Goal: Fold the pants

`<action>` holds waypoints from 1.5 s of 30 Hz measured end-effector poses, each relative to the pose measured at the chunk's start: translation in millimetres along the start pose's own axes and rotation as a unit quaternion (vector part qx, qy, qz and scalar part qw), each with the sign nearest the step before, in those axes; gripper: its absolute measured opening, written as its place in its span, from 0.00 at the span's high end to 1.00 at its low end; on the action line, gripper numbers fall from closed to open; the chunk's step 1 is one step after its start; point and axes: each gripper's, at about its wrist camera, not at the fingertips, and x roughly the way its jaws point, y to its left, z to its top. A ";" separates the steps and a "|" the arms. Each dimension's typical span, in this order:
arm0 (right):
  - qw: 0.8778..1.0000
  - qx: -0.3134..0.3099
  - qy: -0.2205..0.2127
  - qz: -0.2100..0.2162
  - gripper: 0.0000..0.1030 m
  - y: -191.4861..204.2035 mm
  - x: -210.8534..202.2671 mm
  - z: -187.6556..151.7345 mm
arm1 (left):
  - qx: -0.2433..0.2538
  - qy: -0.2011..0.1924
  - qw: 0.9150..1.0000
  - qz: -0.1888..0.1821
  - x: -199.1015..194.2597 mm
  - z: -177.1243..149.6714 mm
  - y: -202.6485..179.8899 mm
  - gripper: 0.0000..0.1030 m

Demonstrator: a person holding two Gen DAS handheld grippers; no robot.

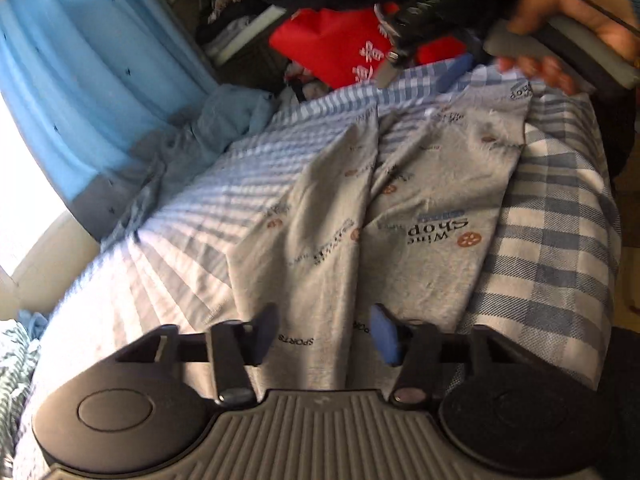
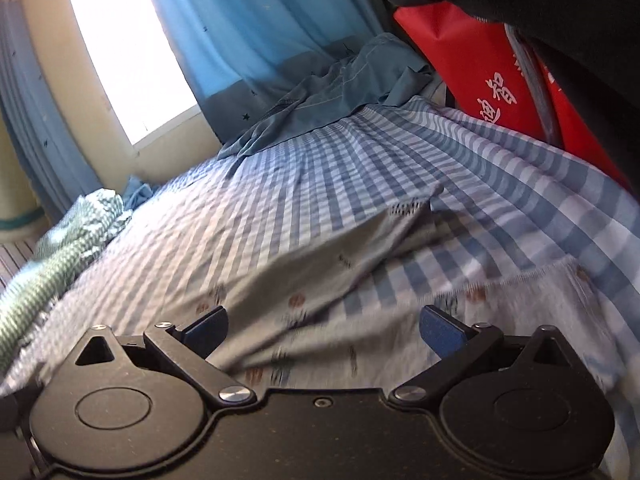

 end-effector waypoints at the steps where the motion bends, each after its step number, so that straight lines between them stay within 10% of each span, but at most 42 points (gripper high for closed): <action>1: 1.000 0.009 0.003 -0.001 0.09 -4.9 10.4 9.4 | -0.001 0.005 1.000 -0.005 3.0 -0.2 1.8 0.60; 5: 0.999 0.035 0.013 -0.015 0.33 -21.6 49.3 35.0 | -0.016 0.019 0.999 -0.029 8.3 -1.4 8.7 0.98; 15: 0.992 0.086 -0.003 -0.091 0.50 -55.3 104.8 67.1 | -0.077 0.022 0.995 -0.058 4.9 -1.9 35.9 1.00; 25: 0.988 0.111 0.014 -0.103 1.00 -58.9 124.9 87.9 | -0.093 0.009 0.994 -0.054 -3.6 -0.5 43.9 1.00; 38: 0.992 -0.015 -0.124 -0.024 1.00 11.1 7.8 146.0 | -0.132 -0.060 0.988 -0.052 -48.9 12.0 73.0 1.00; 45: 0.990 -0.003 -0.092 -0.104 1.00 -49.2 -58.0 80.3 | -0.089 -0.041 0.990 -0.101 -41.1 2.6 37.2 1.00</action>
